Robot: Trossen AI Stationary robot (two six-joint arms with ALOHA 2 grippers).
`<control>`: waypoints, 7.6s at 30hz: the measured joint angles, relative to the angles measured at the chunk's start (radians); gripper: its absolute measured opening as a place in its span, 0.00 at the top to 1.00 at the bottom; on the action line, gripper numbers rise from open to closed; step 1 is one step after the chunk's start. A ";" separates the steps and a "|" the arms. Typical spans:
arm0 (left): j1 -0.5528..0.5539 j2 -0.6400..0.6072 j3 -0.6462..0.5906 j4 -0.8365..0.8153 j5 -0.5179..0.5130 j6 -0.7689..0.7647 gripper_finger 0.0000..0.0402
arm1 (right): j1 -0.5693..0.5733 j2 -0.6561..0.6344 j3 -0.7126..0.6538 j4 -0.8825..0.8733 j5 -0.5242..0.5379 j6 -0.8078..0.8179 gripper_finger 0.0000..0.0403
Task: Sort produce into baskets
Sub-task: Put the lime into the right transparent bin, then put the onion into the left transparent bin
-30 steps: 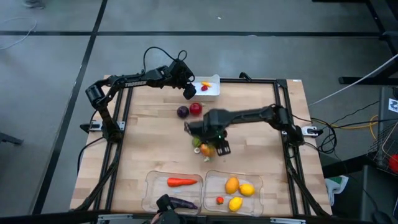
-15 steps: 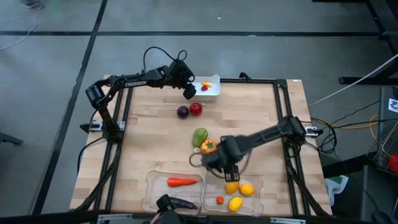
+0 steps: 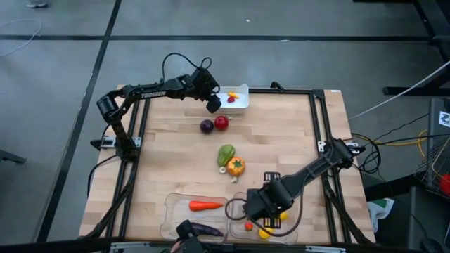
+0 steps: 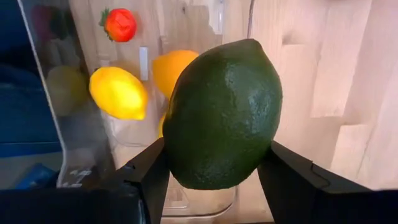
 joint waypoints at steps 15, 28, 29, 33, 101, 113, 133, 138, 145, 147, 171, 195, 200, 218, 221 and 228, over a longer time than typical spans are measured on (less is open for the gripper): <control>0.000 0.000 0.000 0.001 0.000 0.054 0.45 | 0.004 0.002 0.000 0.055 0.009 0.010 0.47; 0.000 0.000 0.000 0.002 0.000 0.071 0.45 | 0.004 0.009 -0.050 0.118 0.040 0.010 0.32; 0.000 0.000 0.000 0.002 0.000 0.071 0.45 | 0.003 0.009 -0.050 0.118 0.040 0.010 0.30; 0.000 0.000 0.000 0.002 0.000 0.071 0.45 | 0.004 0.009 -0.050 0.120 0.040 0.010 0.23; -0.209 0.000 0.030 -0.477 -0.003 0.235 0.46 | -0.667 -0.694 -0.917 0.713 0.117 -0.820 0.24; -0.204 0.000 -0.050 -0.353 -0.004 0.230 0.45 | -0.760 -0.692 -1.038 0.955 -0.008 -0.866 0.24; -0.202 0.058 -0.047 -0.349 0.003 0.146 0.45 | -0.763 -0.692 -1.057 1.002 -0.052 -0.885 0.24; -0.204 0.059 -0.047 -0.355 0.005 0.121 0.48 | -0.762 -0.692 -1.057 1.002 -0.052 -0.885 0.24; -0.204 0.059 -0.048 -0.359 0.007 0.115 0.61 | -0.762 -0.692 -1.057 1.002 -0.052 -0.885 0.24; -0.204 0.059 -0.048 -0.359 0.007 0.115 0.63 | -0.762 -0.692 -1.057 1.002 -0.052 -0.885 0.24; -0.204 0.069 0.037 -0.428 0.007 0.125 0.65 | -0.762 -0.692 -1.058 1.001 -0.052 -0.884 0.24; -0.246 0.035 0.041 -0.465 0.006 0.122 0.66 | -0.762 -0.692 -1.058 1.001 -0.052 -0.884 0.24; -0.244 -0.016 0.041 -0.508 -0.002 0.122 0.66 | -0.762 -0.692 -1.058 1.002 -0.052 -0.884 0.24; -0.276 -0.050 0.041 -0.593 -0.284 0.152 0.42 | -0.762 -0.692 -1.058 1.002 -0.051 -0.884 0.24; -0.276 -0.050 0.041 -0.593 -0.279 0.098 0.39 | -0.762 -0.692 -1.058 1.002 -0.051 -0.884 0.24; -0.276 -0.050 0.041 -0.592 -0.265 -0.003 0.39 | -0.762 -0.692 -1.058 0.999 -0.021 -0.863 0.24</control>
